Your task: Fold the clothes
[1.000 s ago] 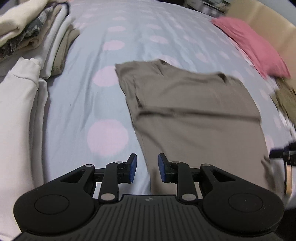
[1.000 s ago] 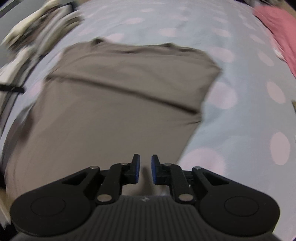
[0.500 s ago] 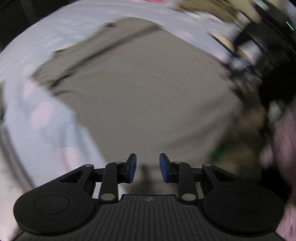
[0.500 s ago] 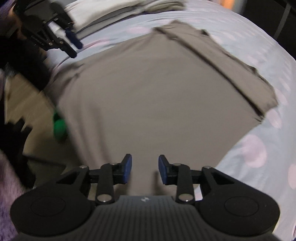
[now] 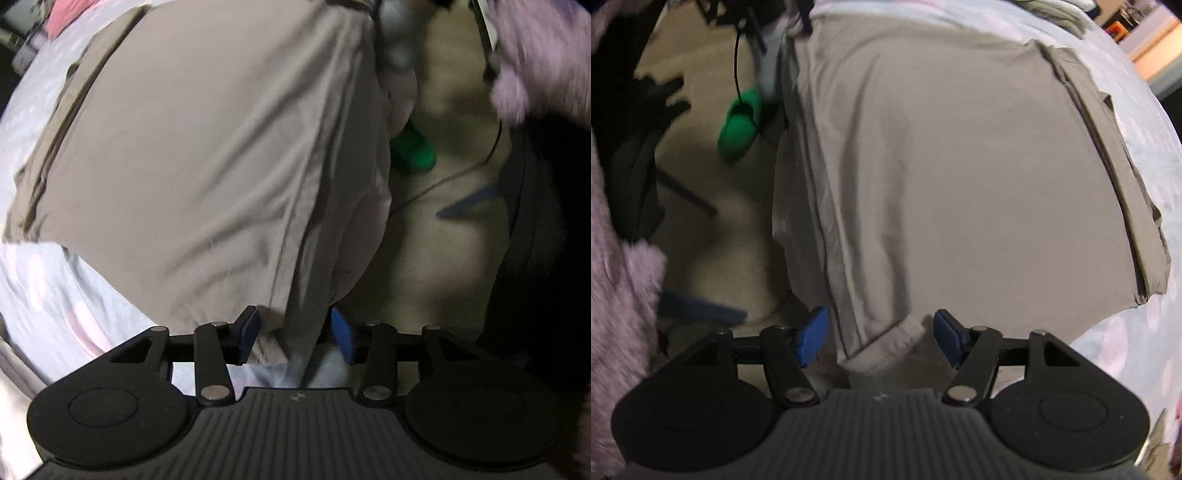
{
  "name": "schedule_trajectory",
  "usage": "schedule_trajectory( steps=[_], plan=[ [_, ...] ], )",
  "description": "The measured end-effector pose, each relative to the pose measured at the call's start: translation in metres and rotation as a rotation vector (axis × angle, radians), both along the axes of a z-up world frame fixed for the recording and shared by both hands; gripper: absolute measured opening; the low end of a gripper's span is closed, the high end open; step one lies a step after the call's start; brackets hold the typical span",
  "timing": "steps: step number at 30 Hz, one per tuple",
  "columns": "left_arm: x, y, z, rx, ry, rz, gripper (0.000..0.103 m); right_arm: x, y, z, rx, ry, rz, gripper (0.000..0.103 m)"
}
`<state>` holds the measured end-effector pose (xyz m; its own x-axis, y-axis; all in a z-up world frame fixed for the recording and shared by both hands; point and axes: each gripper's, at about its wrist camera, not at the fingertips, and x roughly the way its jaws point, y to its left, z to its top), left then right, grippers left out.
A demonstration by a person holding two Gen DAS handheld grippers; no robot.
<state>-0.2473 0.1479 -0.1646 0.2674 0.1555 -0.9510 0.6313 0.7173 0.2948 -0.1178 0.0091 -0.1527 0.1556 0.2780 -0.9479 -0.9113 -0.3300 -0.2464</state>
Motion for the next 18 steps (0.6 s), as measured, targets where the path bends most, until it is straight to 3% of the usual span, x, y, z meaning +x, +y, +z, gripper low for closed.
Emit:
schedule_trajectory(
  steps=[5,7,10,15,18],
  plan=[
    [-0.015,-0.014,-0.013,0.098,-0.050,-0.105,0.046,-0.011,-0.006,-0.011,-0.052,-0.067,0.062,0.063],
    [-0.020,-0.019,-0.011,0.118,-0.090,-0.142,0.046,-0.015,-0.010,-0.012,-0.060,-0.101,0.080,0.036],
    [-0.025,-0.022,-0.009,0.139,-0.146,-0.166,0.052,-0.011,-0.013,-0.006,-0.048,-0.111,0.057,0.014],
    [-0.024,-0.022,-0.023,0.214,-0.136,-0.182,0.054,0.004,-0.016,0.021,0.040,-0.076,-0.021,0.009],
    [-0.023,-0.022,-0.024,0.207,-0.135,-0.177,0.054,0.015,-0.016,0.043,0.137,-0.103,-0.073,0.009]
  ],
)
